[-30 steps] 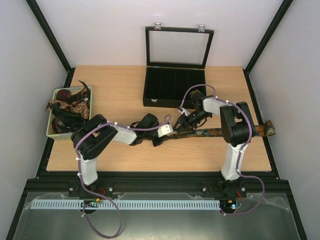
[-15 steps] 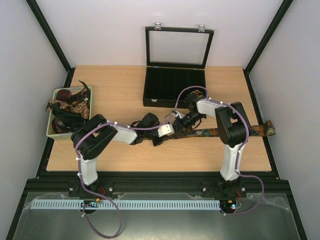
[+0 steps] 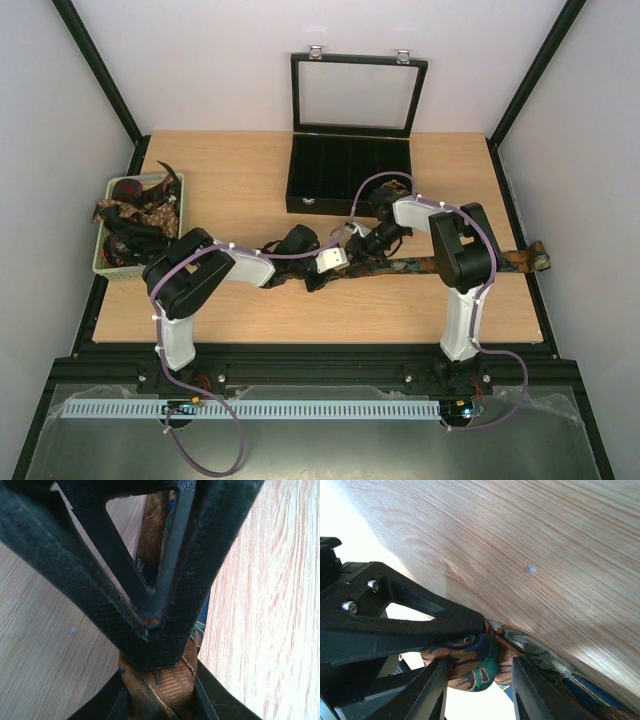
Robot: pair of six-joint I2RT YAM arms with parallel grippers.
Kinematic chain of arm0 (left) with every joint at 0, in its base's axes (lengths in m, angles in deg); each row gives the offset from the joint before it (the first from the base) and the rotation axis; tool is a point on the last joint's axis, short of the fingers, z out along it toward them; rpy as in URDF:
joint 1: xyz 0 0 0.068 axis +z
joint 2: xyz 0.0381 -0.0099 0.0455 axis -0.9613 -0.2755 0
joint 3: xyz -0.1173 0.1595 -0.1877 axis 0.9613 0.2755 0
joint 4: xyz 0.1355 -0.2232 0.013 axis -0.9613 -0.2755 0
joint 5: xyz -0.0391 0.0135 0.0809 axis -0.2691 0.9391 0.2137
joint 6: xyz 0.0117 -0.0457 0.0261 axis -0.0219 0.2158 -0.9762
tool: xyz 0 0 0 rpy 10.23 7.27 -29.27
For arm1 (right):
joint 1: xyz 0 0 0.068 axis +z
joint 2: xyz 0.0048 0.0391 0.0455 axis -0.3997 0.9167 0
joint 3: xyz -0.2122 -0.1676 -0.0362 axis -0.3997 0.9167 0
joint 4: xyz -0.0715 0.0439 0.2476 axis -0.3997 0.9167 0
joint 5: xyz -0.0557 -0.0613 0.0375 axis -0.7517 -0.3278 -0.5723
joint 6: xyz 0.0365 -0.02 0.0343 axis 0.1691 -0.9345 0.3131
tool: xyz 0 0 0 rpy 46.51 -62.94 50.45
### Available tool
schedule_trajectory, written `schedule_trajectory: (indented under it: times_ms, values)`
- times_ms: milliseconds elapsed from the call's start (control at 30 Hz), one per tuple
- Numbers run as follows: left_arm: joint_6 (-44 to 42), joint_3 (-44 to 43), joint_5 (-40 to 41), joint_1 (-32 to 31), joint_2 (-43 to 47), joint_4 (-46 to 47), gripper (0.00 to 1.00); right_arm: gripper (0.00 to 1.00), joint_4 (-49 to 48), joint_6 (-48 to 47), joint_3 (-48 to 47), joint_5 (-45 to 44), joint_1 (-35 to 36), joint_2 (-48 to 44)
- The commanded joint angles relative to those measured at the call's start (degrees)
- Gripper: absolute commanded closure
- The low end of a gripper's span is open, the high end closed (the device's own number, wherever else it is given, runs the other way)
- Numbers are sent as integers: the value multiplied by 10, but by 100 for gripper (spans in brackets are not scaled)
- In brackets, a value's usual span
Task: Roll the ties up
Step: Roll the tie at the center of the board.
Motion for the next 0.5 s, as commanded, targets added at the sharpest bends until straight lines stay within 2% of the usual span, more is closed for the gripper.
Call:
schedule_trajectory:
  times_ms: [0, 167, 333, 367, 467]
  values:
    - [-4, 11, 33, -3, -40, -85, 76, 64, 17, 19, -1, 7, 5, 3]
    - [-5, 6, 34, -3, -44, -87, 76, 67, 16, 20, -1, 7, 11, 13]
    - [-2, 3, 34, -3, -47, -89, 75, 95, 26, 2, -2, -8, 11, 24]
    - [-1, 4, 33, -3, -47, -89, 75, 98, 29, -3, -3, -8, 11, 27]
    - [5, 6, 33, -3, -43, -86, 72, 99, 24, -7, 2, -14, 6, 31]
